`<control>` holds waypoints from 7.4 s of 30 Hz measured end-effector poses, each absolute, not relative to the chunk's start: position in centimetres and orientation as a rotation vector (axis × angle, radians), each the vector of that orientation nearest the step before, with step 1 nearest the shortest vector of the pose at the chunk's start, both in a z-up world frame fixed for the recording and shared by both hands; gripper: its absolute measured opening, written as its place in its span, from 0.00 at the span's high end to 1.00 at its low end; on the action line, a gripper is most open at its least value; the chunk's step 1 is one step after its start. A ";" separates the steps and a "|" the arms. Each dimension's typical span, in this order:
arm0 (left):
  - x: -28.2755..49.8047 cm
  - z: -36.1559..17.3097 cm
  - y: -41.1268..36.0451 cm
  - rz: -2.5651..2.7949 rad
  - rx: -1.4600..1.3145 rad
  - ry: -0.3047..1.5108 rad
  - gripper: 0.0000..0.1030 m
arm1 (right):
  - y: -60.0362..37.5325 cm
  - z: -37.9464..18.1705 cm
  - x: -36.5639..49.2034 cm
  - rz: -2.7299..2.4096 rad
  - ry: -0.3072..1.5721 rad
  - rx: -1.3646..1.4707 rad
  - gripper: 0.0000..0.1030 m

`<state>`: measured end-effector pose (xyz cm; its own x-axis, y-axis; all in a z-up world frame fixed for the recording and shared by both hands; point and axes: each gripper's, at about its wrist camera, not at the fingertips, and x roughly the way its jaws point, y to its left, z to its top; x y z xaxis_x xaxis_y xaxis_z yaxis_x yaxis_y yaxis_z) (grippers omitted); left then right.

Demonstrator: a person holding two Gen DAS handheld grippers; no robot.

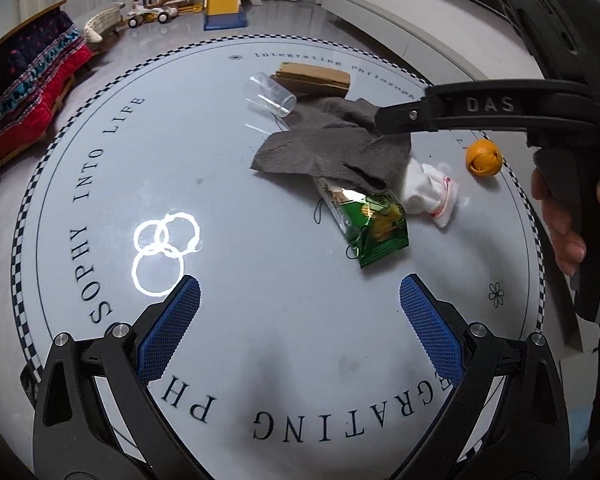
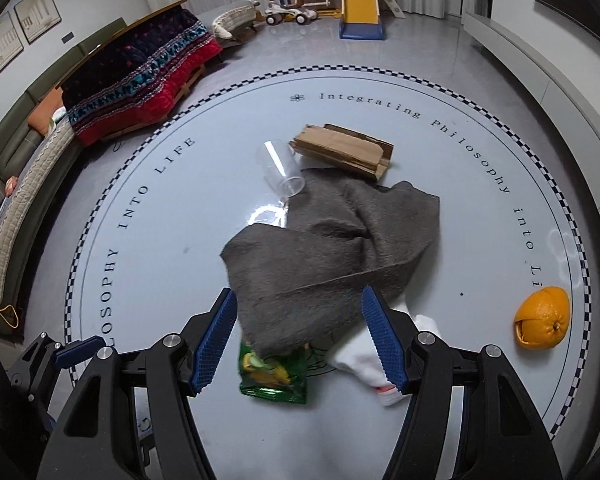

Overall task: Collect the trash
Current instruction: 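Grasp the green chip packet with the left gripper while the right grasps the grey cloth, then carry the chip packet and grey cloth over the bin and release both, then grasp the white glove with the left gripper while the right grasps the orange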

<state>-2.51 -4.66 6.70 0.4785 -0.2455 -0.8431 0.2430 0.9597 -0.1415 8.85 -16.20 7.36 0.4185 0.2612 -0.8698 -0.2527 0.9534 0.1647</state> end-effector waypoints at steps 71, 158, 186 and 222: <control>-5.4 10.1 3.3 -0.208 -0.214 0.929 0.44 | -12.9 17.9 1.6 0.309 0.894 -0.001 0.95; -16.8 8.1 20.4 0.203 -0.300 0.964 0.06 | 7.0 12.5 -7.7 0.703 1.025 -0.184 0.46; -2.9 10.0 -3.8 -0.227 -0.035 1.026 0.06 | -21.2 12.6 2.3 0.267 1.016 0.060 0.44; 7.7 1.1 -22.1 -0.430 0.171 1.139 0.06 | -38.0 1.5 10.2 -0.020 1.163 0.141 0.49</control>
<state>7.66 -22.10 1.07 0.3480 -0.2439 -0.9052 0.4157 0.9056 -0.0842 10.15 -38.01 1.53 0.3977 0.0574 -0.9157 0.0891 0.9909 0.1008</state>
